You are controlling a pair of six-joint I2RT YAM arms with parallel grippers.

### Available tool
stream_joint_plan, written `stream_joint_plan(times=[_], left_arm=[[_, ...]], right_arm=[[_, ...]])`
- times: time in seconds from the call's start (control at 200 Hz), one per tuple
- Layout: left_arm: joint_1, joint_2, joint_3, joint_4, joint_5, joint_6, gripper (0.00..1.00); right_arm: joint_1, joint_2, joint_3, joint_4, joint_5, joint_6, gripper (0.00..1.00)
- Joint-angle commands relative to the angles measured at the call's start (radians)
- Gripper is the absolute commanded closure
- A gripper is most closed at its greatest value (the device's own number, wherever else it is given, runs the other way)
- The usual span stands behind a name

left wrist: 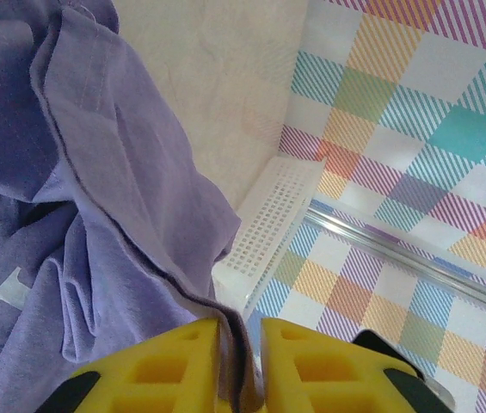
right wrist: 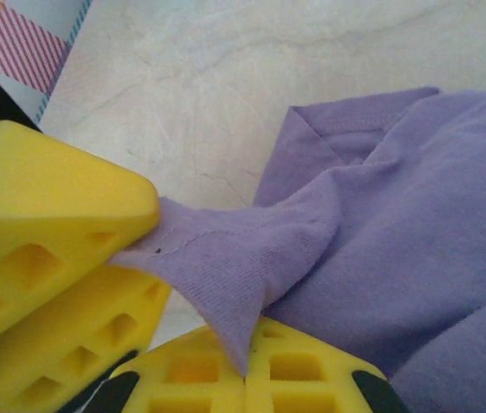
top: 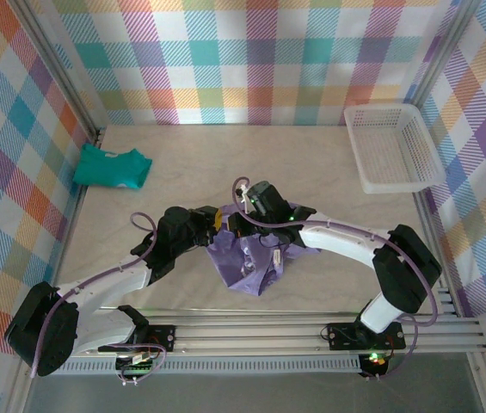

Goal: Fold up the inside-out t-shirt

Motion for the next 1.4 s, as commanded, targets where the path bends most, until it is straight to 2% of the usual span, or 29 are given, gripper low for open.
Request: stream_joint_plan(times=[0.0, 0.3, 0.5, 0.575, 0.615, 0.65, 0.745, 0.785, 0.865, 0.95, 1.06, 1.094, 1.134, 1.239, 1.344, 1.394], left_arm=[[0.006, 0.005, 0.008, 0.023, 0.009, 0.001, 0.76], [0.028, 0.022, 0.005, 0.041, 0.031, -0.015, 0.75], [0.042, 0.019, 0.007, 0.043, 0.033, -0.013, 0.85], [0.045, 0.023, 0.009, 0.052, 0.034, -0.002, 0.93], [0.053, 0.026, 0.013, 0.054, 0.044, 0.008, 1.00], [0.065, 0.028, 0.017, 0.059, 0.054, 0.023, 1.00], [0.121, 0.012, 0.043, 0.011, 0.120, 0.132, 1.00], [0.153, -0.003, 0.061, -0.042, 0.162, 0.232, 1.00], [0.201, -0.045, 0.091, -0.159, 0.218, 0.413, 1.00], [0.231, -0.077, 0.115, -0.259, 0.261, 0.573, 1.00], [0.243, -0.095, 0.146, -0.345, 0.300, 0.726, 1.00], [0.244, -0.099, 0.159, -0.369, 0.305, 0.765, 1.00], [0.246, -0.105, 0.176, -0.400, 0.304, 0.807, 1.00], [0.247, -0.117, 0.217, -0.464, 0.286, 0.883, 1.00], [0.249, -0.121, 0.243, -0.495, 0.273, 0.921, 1.00], [0.249, -0.118, 0.251, -0.501, 0.268, 0.932, 1.00]], right_arm=[[0.014, -0.033, -0.015, 0.043, -0.002, -0.044, 0.99], [0.026, -0.039, -0.030, 0.064, 0.009, -0.132, 0.99], [0.035, -0.039, -0.038, 0.067, 0.022, -0.158, 0.99], [0.036, -0.036, -0.041, 0.067, 0.026, -0.159, 0.98], [0.036, -0.037, -0.041, 0.063, 0.026, -0.159, 0.96], [0.036, -0.039, -0.040, 0.050, 0.027, -0.160, 0.91], [0.036, -0.092, -0.052, -0.020, 0.043, -0.202, 0.70], [0.034, -0.140, -0.066, -0.054, 0.056, -0.248, 0.63], [0.014, -0.243, -0.083, -0.124, 0.072, -0.338, 0.53], [-0.080, -0.295, -0.080, -0.179, 0.064, -0.350, 0.43], [-0.229, -0.201, 0.008, -0.287, -0.002, -0.302, 0.39], [-0.254, -0.156, 0.048, -0.326, -0.004, -0.308, 0.33], [-0.271, -0.102, 0.093, -0.369, -0.002, -0.319, 0.29], [-0.306, 0.015, 0.157, -0.420, -0.009, -0.333, 0.26], [-0.321, 0.085, 0.164, -0.406, -0.075, -0.331, 0.25], [-0.320, 0.106, 0.158, -0.373, -0.133, -0.320, 0.28]])
